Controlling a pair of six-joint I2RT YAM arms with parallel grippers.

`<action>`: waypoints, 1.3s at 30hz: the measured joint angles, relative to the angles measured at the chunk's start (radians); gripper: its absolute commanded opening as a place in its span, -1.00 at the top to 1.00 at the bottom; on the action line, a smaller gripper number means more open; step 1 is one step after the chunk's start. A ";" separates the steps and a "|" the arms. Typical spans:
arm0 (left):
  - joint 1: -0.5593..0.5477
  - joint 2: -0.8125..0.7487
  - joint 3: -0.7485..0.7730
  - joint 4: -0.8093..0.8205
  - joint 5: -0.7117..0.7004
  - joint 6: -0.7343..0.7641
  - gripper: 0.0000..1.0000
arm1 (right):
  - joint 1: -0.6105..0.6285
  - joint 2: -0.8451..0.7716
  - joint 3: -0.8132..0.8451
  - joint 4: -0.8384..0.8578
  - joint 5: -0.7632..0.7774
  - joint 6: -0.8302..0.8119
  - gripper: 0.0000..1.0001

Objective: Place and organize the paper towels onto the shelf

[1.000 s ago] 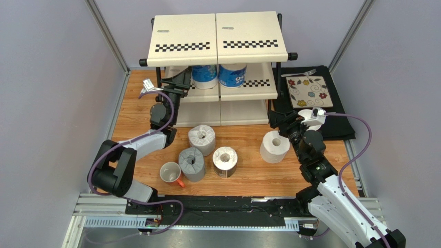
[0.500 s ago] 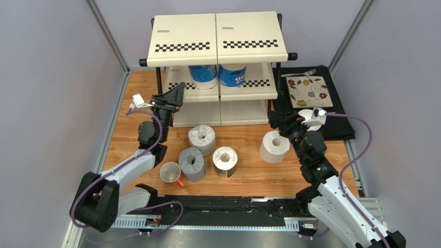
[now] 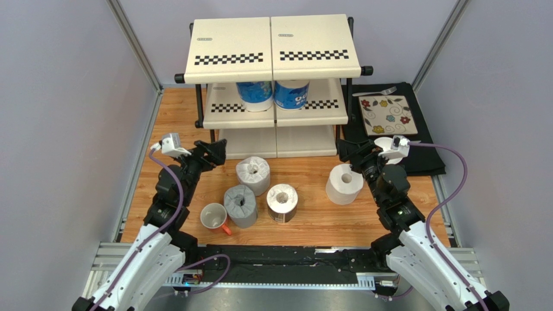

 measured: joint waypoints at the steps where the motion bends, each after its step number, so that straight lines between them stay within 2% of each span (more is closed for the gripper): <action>1: 0.000 -0.027 -0.001 -0.068 -0.013 0.035 -0.98 | 0.000 0.001 0.000 0.000 0.000 -0.001 -0.71; 5: 0.000 -0.114 -0.017 -0.247 -0.069 0.153 -0.98 | -0.001 0.009 0.005 -0.018 0.000 -0.011 -0.71; 8: 0.000 -0.166 -0.046 -0.320 -0.111 0.218 -0.98 | -0.001 0.019 0.016 -0.047 -0.005 -0.026 -0.72; 18: 0.000 -0.268 -0.183 -0.394 -0.211 0.375 -0.96 | -0.001 0.029 0.067 -0.161 -0.015 -0.038 -0.72; 26: 0.000 -0.327 -0.187 -0.434 -0.273 0.412 -0.96 | -0.001 0.063 0.098 -0.232 -0.015 -0.048 -0.72; 39: 0.000 -0.285 -0.187 -0.542 -0.278 0.402 -0.95 | -0.001 0.179 0.156 -0.338 -0.015 -0.057 -0.71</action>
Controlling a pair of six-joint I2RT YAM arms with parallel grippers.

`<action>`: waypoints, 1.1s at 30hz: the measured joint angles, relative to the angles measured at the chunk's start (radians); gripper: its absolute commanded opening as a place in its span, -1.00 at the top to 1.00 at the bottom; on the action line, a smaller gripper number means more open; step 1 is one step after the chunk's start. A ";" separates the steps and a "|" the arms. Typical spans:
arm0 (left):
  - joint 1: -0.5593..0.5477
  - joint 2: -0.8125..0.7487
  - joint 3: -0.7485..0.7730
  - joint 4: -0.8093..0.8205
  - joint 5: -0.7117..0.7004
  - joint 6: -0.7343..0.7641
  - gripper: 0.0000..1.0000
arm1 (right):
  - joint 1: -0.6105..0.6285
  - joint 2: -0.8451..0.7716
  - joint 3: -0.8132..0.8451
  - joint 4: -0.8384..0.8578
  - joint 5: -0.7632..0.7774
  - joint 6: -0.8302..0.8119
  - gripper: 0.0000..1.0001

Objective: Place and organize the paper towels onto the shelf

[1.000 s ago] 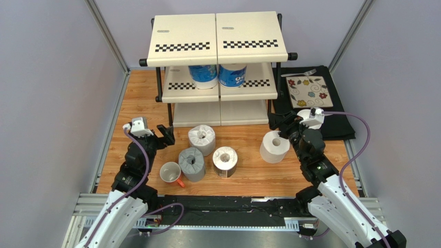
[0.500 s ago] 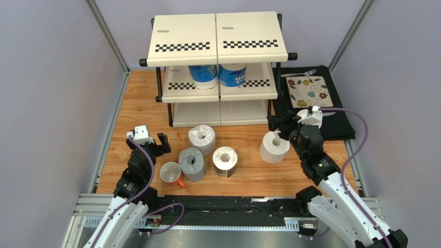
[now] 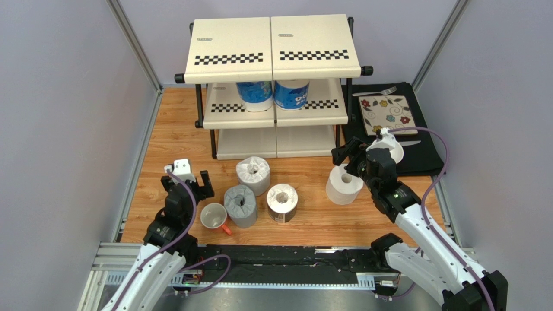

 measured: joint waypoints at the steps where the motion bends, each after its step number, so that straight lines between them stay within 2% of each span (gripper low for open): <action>1: 0.000 -0.003 0.000 -0.001 0.002 0.000 -0.95 | 0.000 0.006 0.007 -0.008 -0.001 0.000 -0.71; 11: 0.000 -0.086 -0.006 0.019 0.009 -0.026 -0.94 | 0.000 0.015 0.016 -0.012 -0.040 0.005 -0.71; 22: 0.000 0.074 0.013 -0.045 0.135 0.032 -0.92 | 0.000 0.120 0.025 -0.022 -0.042 -0.010 -0.71; 29: 0.000 0.039 0.013 -0.072 0.159 0.026 -0.92 | 0.000 0.261 0.145 -0.147 0.028 -0.035 -0.71; 33: 0.000 0.022 0.013 -0.075 0.156 0.023 -0.92 | 0.000 0.288 0.194 -0.219 0.094 -0.037 -0.68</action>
